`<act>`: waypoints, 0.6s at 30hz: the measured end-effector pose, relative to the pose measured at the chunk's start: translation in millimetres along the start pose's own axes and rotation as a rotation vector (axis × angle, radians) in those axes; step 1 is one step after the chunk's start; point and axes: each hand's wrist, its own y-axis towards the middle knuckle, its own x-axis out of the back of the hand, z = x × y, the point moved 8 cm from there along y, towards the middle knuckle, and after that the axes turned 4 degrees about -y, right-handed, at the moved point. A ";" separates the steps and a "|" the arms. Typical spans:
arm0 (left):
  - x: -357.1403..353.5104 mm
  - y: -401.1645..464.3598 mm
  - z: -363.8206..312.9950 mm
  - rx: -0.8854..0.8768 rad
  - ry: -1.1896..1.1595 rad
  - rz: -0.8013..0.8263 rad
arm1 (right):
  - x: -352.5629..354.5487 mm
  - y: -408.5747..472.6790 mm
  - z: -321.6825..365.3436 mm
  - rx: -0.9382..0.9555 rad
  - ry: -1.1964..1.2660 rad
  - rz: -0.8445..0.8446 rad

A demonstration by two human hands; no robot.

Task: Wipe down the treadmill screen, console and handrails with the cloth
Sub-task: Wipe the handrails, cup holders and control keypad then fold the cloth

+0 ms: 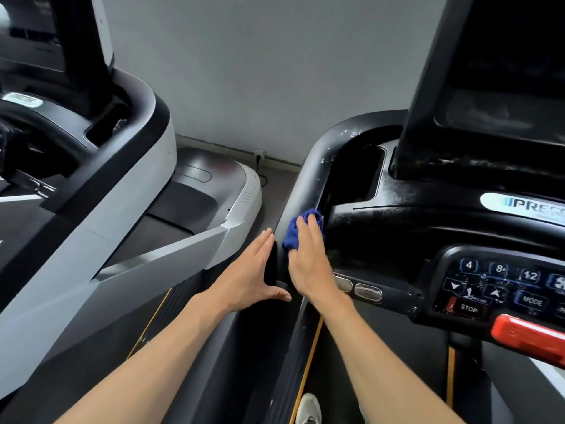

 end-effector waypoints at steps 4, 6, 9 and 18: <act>4.8 -0.3 -8.8 -0.018 -0.023 -0.034 | 30.4 -30.4 -24.1 -0.114 0.292 0.104; 13.1 2.6 -21.4 -0.035 -0.126 -0.084 | 64.0 -30.1 -31.9 -0.192 0.472 0.026; 22.5 10.4 -50.3 -0.075 -0.350 -0.114 | 85.0 -36.9 -20.7 -0.140 0.506 0.148; 32.9 33.1 -87.9 -0.080 -0.254 -0.124 | 122.7 -47.3 -12.4 -0.058 0.264 0.197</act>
